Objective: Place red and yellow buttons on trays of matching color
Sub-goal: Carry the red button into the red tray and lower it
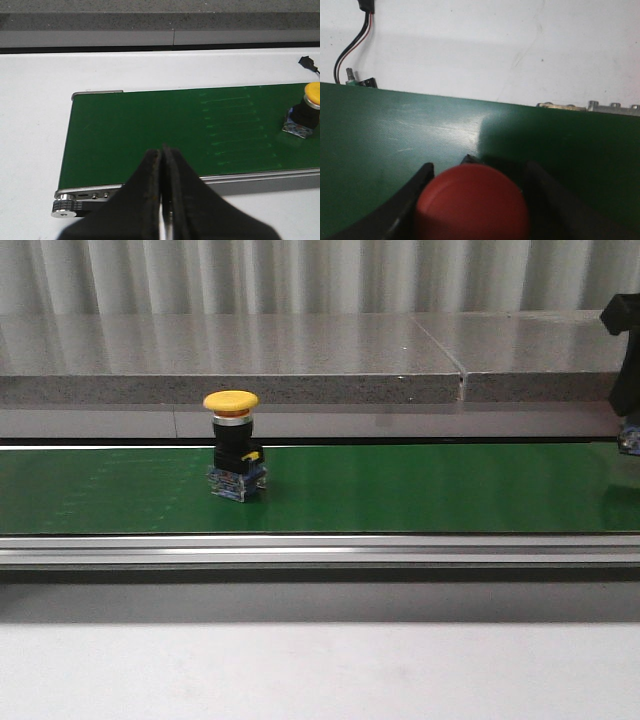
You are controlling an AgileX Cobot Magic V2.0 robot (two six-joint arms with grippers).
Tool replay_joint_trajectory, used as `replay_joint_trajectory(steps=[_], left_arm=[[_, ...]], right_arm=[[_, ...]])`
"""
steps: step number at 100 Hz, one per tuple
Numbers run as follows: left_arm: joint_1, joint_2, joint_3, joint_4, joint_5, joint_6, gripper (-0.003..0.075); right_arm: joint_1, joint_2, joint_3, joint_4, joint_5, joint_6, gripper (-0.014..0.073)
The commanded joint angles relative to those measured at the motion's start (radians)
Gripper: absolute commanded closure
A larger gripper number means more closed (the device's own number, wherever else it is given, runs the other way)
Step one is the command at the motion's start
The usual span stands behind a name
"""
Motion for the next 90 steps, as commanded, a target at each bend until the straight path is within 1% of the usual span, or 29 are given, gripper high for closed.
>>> replay_joint_trajectory(steps=[1,15,30,45,62,76,90], left_arm=[[-0.009,0.000,-0.024,-0.028,-0.071,0.000,0.0740],[-0.009,0.000,-0.024,-0.028,-0.071,0.000,0.0740],[-0.009,0.000,-0.024,-0.028,-0.071,0.000,0.0740],[-0.009,0.000,-0.024,-0.028,-0.071,0.000,0.0740],[-0.009,0.000,-0.024,-0.028,-0.071,0.000,0.0740],[-0.009,0.000,-0.024,-0.028,-0.071,0.000,0.0740],[-0.009,0.000,-0.024,-0.028,-0.071,0.000,0.0740]], right_arm=[[-0.026,-0.036,-0.070,0.013,-0.004,-0.005,0.0459],[-0.103,-0.036,-0.147,0.013,0.047,0.003,0.0459],[-0.221,-0.036,-0.216,0.013,0.072,0.038,0.0459],[-0.324,-0.032,-0.263,0.013,0.039,0.052,0.0459],[-0.429,-0.030,-0.296,0.013,-0.066,0.072,0.0459],[-0.488,0.011,-0.362,0.013,-0.067,0.073,0.0459],[-0.509,0.101,-0.462,0.013,-0.028,0.073,0.0459]])
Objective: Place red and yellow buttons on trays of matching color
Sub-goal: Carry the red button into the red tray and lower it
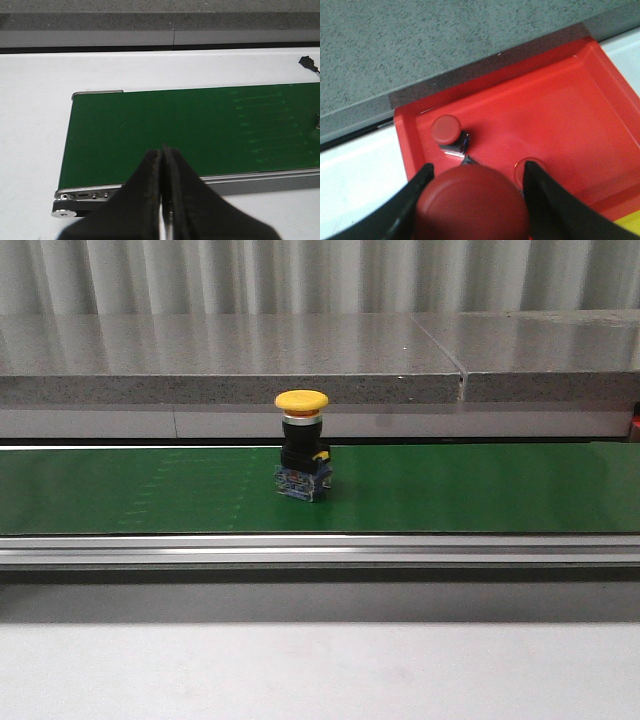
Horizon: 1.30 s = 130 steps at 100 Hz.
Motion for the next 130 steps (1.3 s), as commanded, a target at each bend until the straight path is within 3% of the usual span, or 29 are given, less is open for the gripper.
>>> replay_joint_trajectory(steps=[1,49,130], left_arm=[[-0.009,0.000,-0.024,-0.028,-0.071,-0.001,0.0740],[-0.009,0.000,-0.024,-0.028,-0.071,-0.001,0.0740],[-0.009,0.000,-0.024,-0.028,-0.071,-0.001,0.0740]], right_arm=[[-0.014,0.020,-0.091,0.013,-0.030,0.000,0.0459],[-0.015,0.375,-0.428,0.013,0.097,0.000,0.0459],[-0.008,0.570,-0.500,0.020,-0.014,-0.002,0.0459]])
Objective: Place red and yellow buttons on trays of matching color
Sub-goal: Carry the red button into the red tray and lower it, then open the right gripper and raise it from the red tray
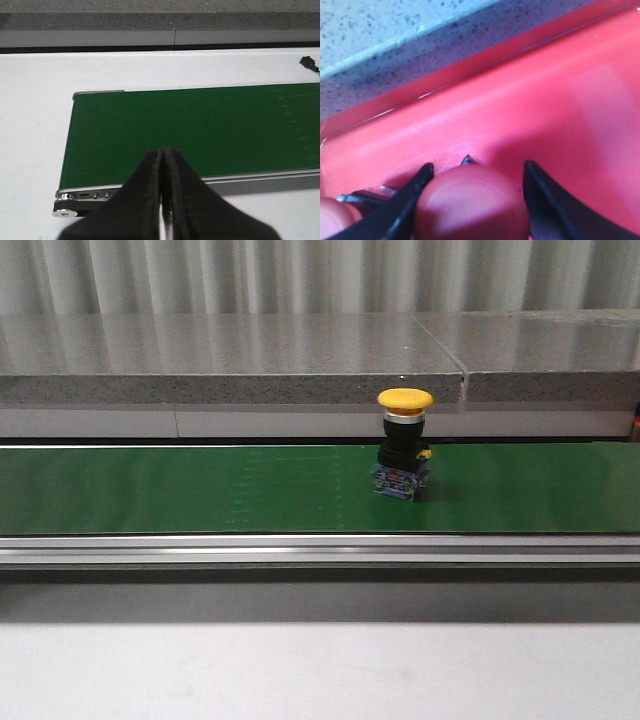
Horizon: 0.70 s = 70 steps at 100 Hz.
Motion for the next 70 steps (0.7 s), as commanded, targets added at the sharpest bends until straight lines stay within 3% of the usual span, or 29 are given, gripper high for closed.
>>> replay_joint_trajectory(steps=[1,70], left_arm=[[-0.009,0.000,-0.024,-0.026,-0.070,-0.002,0.0740],[-0.009,0.000,-0.024,-0.026,-0.070,-0.002,0.0740]], right_arm=[[0.001,-0.060,-0.040,0.021,-0.070,-0.002,0.0459],[0.021,-0.014,-0.041,0.028,-0.110,-0.002,0.0437]])
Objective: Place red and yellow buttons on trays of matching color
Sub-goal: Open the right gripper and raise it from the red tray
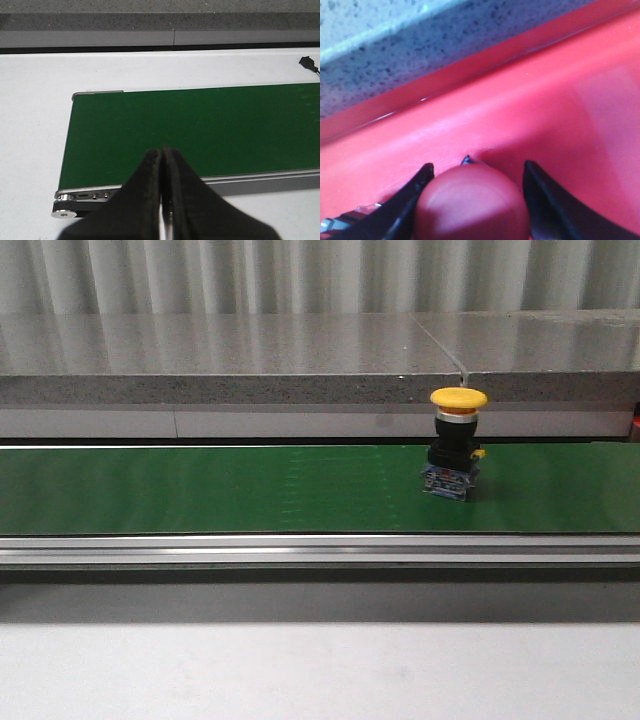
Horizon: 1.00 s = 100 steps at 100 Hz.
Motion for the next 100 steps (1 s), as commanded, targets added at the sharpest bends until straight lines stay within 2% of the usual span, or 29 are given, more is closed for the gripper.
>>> replay_joint_trajectory(steps=[1,19,26,48,84,100], left_arm=[[-0.009,0.000,-0.024,-0.026,-0.070,-0.002,0.0740],[-0.009,0.000,-0.024,-0.026,-0.070,-0.002,0.0740],[-0.009,0.000,-0.024,-0.026,-0.070,-0.002,0.0740],[-0.009,0.000,-0.024,-0.026,-0.070,-0.002,0.0740],[-0.009,0.000,-0.024,-0.026,-0.070,-0.002,0.0740],[-0.009,0.000,-0.024,-0.026,-0.070,-0.002,0.0740]], right_arm=[[-0.004,-0.072,-0.034,0.015,-0.054,-0.002,0.0433],[-0.004,-0.073,-0.053,0.015,-0.057,-0.002,0.0204],[-0.004,-0.073,-0.073,0.015,-0.048,-0.002,0.0154],[-0.004,-0.074,-0.139,0.015,0.037,-0.002,0.0153],[-0.004,-0.120,-0.140,0.015,0.077,-0.002,0.0151],[-0.004,-0.121,-0.140,0.015,0.116,-0.002,0.0079]])
